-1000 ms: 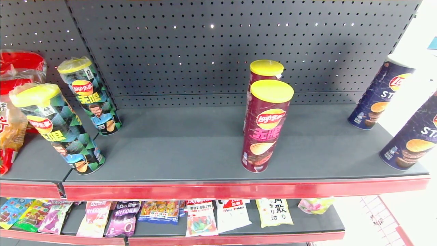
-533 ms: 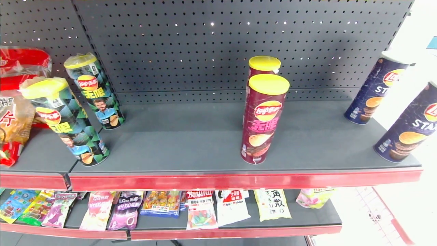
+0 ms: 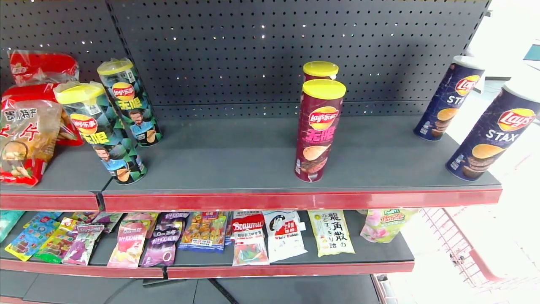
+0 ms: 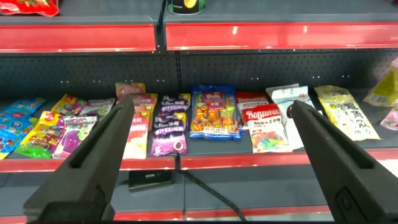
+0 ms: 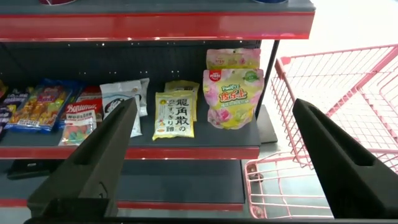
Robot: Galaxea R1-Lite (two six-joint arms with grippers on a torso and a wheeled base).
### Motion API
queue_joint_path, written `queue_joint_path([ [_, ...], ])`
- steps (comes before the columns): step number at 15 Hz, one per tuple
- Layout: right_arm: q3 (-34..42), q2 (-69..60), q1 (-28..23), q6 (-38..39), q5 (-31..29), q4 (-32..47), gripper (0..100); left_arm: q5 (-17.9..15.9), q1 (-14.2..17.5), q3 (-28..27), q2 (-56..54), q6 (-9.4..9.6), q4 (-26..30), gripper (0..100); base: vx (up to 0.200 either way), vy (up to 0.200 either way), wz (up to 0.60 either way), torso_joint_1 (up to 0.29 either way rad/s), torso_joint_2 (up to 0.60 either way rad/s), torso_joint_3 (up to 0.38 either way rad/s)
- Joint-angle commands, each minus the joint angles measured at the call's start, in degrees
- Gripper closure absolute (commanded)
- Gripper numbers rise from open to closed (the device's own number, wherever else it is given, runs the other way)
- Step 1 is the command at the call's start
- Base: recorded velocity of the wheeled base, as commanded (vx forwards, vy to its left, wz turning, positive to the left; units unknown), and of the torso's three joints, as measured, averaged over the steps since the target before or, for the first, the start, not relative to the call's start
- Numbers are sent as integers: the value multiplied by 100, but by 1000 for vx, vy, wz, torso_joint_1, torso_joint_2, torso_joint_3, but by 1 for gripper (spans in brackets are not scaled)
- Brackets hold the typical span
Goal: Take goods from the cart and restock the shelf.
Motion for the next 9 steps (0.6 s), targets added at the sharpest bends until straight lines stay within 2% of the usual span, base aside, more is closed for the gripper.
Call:
queue_joint_path([
  [1, 0, 9, 2, -2, 2, -2, 0, 0, 0, 1, 2, -6, 0, 0, 0, 0, 0, 0, 0, 0],
  [9, 0, 9, 2, 7, 2, -2, 0, 0, 0, 1, 2, -6, 0, 0, 0, 0, 0, 0, 0, 0],
])
